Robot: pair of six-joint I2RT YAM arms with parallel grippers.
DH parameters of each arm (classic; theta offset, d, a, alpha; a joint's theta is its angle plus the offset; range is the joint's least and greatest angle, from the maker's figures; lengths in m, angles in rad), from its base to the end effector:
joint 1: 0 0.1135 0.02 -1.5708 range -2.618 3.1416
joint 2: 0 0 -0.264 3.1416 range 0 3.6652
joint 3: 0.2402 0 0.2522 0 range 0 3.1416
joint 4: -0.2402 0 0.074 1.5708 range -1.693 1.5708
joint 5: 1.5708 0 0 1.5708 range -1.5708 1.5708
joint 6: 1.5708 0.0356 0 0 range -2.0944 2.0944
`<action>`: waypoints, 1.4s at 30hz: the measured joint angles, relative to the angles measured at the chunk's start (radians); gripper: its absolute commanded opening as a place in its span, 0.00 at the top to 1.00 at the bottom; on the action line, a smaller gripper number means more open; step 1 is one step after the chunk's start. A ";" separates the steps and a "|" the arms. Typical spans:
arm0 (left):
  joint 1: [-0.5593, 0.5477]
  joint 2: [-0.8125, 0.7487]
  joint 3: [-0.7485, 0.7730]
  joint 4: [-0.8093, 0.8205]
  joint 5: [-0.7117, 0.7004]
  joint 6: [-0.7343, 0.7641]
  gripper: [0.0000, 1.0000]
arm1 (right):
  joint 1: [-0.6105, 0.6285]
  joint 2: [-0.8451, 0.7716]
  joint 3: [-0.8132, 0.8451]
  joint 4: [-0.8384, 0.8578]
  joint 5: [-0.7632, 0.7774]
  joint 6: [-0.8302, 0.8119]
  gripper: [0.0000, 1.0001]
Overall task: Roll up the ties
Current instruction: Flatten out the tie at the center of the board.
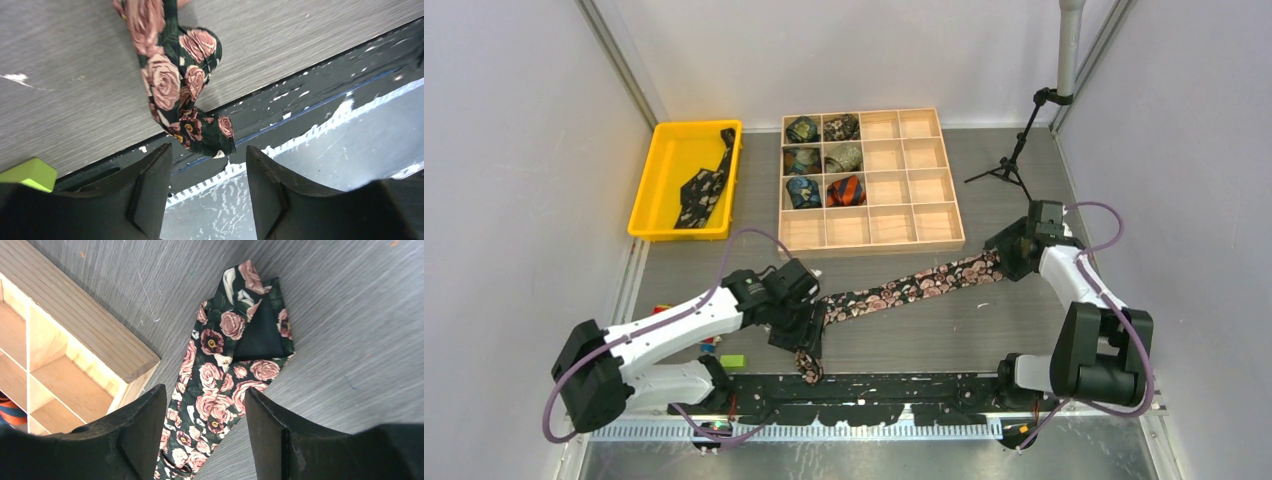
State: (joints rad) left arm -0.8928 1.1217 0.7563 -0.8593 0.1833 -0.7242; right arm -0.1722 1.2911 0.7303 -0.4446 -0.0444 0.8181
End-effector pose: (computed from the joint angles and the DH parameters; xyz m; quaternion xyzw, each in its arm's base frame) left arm 0.1157 -0.1541 0.2173 0.0983 0.9761 -0.1863 0.0532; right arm 0.2418 -0.0405 0.1952 0.4507 0.8477 0.1087 0.2577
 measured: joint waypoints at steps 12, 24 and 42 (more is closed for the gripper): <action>-0.035 0.132 -0.005 -0.026 -0.245 -0.035 0.82 | -0.013 0.202 0.030 0.081 -0.072 -0.020 0.38; -0.047 0.178 0.063 -0.168 -0.483 -0.089 0.84 | -0.066 0.275 0.141 0.011 0.081 -0.029 0.37; -0.056 0.134 0.194 -0.209 -0.333 0.087 0.86 | -0.091 0.220 0.275 -0.102 0.148 -0.050 0.37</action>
State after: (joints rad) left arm -0.9493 1.2552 0.9504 -1.0687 -0.1501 -0.6376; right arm -0.2630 1.5112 1.0058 -0.5468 0.1040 0.7681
